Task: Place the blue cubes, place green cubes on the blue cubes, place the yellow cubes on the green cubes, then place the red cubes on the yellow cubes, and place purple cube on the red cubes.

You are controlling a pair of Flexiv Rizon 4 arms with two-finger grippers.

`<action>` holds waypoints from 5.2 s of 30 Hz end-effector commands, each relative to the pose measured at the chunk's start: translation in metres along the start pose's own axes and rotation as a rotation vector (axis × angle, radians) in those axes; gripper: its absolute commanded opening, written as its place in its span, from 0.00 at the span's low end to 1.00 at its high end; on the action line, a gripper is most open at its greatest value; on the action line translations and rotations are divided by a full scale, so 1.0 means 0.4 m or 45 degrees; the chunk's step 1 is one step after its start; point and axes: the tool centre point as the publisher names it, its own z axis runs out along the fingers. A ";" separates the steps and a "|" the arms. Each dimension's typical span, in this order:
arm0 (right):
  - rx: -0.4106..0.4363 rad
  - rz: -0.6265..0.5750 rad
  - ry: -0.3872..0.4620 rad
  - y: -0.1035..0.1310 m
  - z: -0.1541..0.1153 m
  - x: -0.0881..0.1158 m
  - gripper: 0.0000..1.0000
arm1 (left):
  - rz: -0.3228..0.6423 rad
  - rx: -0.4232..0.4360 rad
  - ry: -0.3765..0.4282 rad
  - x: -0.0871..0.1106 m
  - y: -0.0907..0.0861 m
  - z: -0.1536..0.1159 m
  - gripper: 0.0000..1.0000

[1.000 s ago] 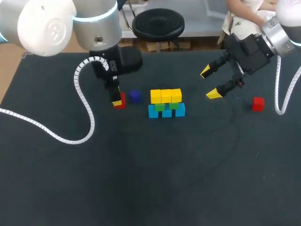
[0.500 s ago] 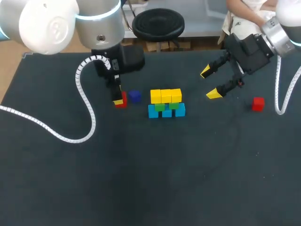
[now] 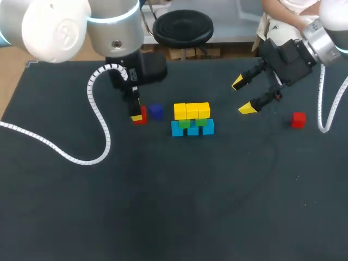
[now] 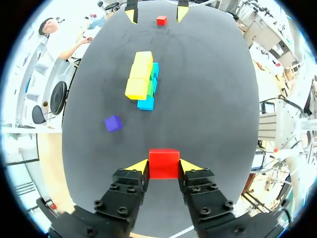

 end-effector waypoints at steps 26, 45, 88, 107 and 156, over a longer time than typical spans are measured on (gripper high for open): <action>0.004 0.000 0.000 0.003 -0.001 0.000 1.00 | 0.012 0.087 -0.058 -0.248 -0.016 -0.064 0.00; 0.004 0.000 0.000 0.003 -0.001 0.000 1.00 | 0.065 0.061 -0.074 -0.257 0.007 -0.065 0.00; 0.004 0.000 0.000 0.003 -0.001 0.000 1.00 | -0.053 0.290 -0.118 -0.283 0.034 -0.005 0.00; 0.004 0.000 0.000 0.003 -0.001 0.000 1.00 | -0.006 0.287 -0.103 -0.285 0.065 0.029 0.00; 0.004 0.000 0.000 0.003 -0.001 0.000 1.00 | -0.004 0.310 -0.132 -0.299 0.109 0.067 0.00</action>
